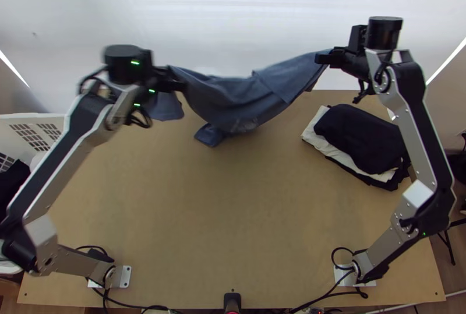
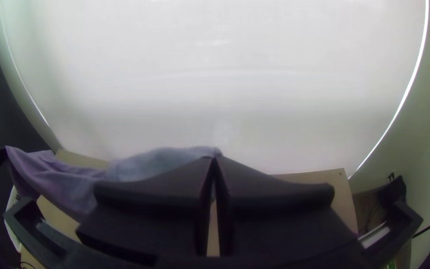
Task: Fold the t-shirt
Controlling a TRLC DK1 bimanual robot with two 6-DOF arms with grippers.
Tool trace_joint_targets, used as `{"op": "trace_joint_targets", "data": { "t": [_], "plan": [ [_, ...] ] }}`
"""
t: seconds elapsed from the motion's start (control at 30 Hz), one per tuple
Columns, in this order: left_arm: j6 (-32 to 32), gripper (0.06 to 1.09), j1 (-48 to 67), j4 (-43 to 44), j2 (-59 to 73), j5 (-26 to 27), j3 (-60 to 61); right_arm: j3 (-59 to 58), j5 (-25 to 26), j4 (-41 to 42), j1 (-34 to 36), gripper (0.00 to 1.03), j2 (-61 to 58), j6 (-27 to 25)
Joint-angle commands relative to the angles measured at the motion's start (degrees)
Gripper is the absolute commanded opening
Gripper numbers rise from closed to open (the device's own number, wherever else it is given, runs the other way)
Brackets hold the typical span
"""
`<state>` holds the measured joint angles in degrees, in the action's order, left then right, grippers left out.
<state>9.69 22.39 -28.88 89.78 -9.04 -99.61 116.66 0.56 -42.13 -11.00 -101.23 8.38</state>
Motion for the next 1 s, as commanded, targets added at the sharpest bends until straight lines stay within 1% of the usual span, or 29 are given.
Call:
{"op": "trace_joint_targets", "data": {
  "t": [0.0, 0.03, 0.1, 0.17, 0.23, 0.27, 0.33, 0.4, 0.47, 0.5, 0.63, 0.7, 0.8, 0.83, 0.87, 0.93, 0.97],
  "plan": [
    [3.14, 0.09, -4.73, 1.64, -8.65, 8.16, 3.20, -2.14, -4.34, -3.05, 1.16, 0.03, 6.92, 0.41],
    [3.31, 0.09, -4.73, 1.90, -10.32, 9.21, 4.43, -3.55, -5.66, -3.05, 1.34, 0.03, 9.30, 0.23],
    [4.02, 0.09, -4.64, 3.04, -13.49, 9.57, 6.80, -6.71, -8.47, -2.96, 1.42, 0.03, 14.83, -0.74],
    [4.81, 0.09, -4.73, 3.13, -16.65, 11.50, 9.09, -10.31, -10.93, -2.34, 1.42, 0.03, 20.55, -0.82],
    [4.90, 0.09, -4.55, 2.87, -19.99, 15.98, 13.74, -14.62, -12.60, -1.99, 1.34, 0.03, 25.03, -0.65],
    [4.46, 0.09, -4.02, 2.96, -21.66, 17.48, 17.44, -16.73, -13.13, -2.26, 1.34, 0.03, 26.26, -0.56],
    [2.52, 0.09, -1.04, 2.17, -23.33, 17.65, 24.03, -20.86, -13.74, -5.42, 1.07, 0.03, 26.87, -0.56],
    [1.64, 0.09, 1.43, 1.20, -23.60, 17.83, 29.21, -25.26, -15.59, -8.76, 1.07, 0.03, 26.35, -0.74],
    [-0.29, 0.09, 4.06, -1.61, -22.80, 18.35, 33.34, -29.12, -17.52, -10.52, 1.16, 0.03, 26.52, -1.09],
    [-1.08, 0.09, 5.38, -2.41, -21.93, 18.35, 35.28, -30.18, -17.61, -11.22, 1.16, 0.03, 26.87, -1.53],
    [-4.24, 0.09, 11.88, -9.44, -19.03, 18.62, 38.53, -30.26, -17.70, -12.01, 1.34, 0.03, 27.40, -1.61],
    [-5.74, 0.10, 13.99, -12.25, -18.94, 21.08, 39.67, -28.60, -17.70, -12.63, 1.60, 0.03, 26.79, -1.53],
    [-5.65, 0.10, 16.46, -12.34, -19.64, 25.30, 39.94, -25.61, -17.70, -13.77, 2.04, 0.03, 25.29, -1.44],
    [-5.21, 0.20, 16.89, -12.25, -19.99, 26.53, 39.67, -24.55, -17.70, -14.30, 2.22, 0.03, 24.59, -1.44],
    [-4.77, 0.41, 17.42, -12.34, -20.43, 28.46, 39.41, -23.32, -17.70, -14.74, 2.48, 0.03, 23.89, -1.44],
    [-5.30, 0.89, 18.04, -13.22, -21.22, 35.41, 39.32, -21.30, -17.70, -15.09, 2.57, 0.03, 22.74, -1.35],
    [-5.39, 0.98, 18.74, -14.01, -21.57, 36.11, 39.06, -20.16, -17.70, -15.53, 2.74, 0.03, 22.13, -1.35]
  ]
}}
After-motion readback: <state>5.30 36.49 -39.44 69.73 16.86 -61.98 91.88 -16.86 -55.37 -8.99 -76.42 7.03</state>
